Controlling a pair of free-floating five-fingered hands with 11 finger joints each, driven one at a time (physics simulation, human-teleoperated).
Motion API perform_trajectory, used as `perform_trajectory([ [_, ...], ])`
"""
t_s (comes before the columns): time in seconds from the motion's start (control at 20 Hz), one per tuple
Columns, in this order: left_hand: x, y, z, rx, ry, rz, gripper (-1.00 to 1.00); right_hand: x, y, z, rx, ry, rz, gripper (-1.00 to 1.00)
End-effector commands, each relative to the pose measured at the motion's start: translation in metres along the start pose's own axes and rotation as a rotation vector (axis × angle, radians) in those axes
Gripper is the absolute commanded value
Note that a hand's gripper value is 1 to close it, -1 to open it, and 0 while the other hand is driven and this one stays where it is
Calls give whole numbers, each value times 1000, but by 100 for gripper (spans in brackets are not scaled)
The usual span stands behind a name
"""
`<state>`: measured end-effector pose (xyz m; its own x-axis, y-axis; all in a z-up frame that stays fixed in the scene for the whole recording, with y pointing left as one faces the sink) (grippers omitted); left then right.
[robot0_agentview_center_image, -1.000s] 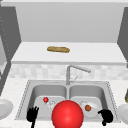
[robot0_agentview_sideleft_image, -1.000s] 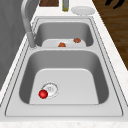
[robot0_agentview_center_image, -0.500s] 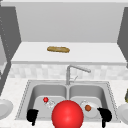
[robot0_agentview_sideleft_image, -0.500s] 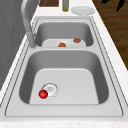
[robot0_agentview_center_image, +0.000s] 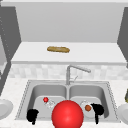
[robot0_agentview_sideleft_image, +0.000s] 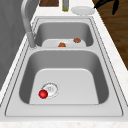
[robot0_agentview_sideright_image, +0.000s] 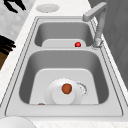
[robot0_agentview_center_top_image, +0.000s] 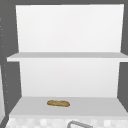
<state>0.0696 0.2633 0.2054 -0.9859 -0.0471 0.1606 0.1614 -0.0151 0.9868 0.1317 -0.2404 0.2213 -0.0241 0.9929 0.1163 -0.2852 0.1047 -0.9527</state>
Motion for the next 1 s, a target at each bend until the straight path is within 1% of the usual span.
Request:
perform_trajectory([
  [0.0, 0, 0, 0, 0, 0, 0, 0, 14, -1, -25, 73, 8, -4, -100],
  [0.2, 0, 0, 0, 1, 1, -2, 0, 25, -7, -55, 111, 15, -9, -100],
  [0.3, 0, 0, 0, 2, 1, -2, 0, 28, -3, -73, 136, 7, -7, -100],
  [0.4, 0, 0, 0, 2, 2, -3, 0, 30, 6, -91, 160, 11, 8, -100],
  [0.5, 0, 0, 0, 2, 2, -3, 0, 30, 13, -111, 162, 13, 15, -100],
  [0.95, 0, 0, 0, 3, 3, -4, 0, 27, 45, -194, 215, 5, 25, -100],
])
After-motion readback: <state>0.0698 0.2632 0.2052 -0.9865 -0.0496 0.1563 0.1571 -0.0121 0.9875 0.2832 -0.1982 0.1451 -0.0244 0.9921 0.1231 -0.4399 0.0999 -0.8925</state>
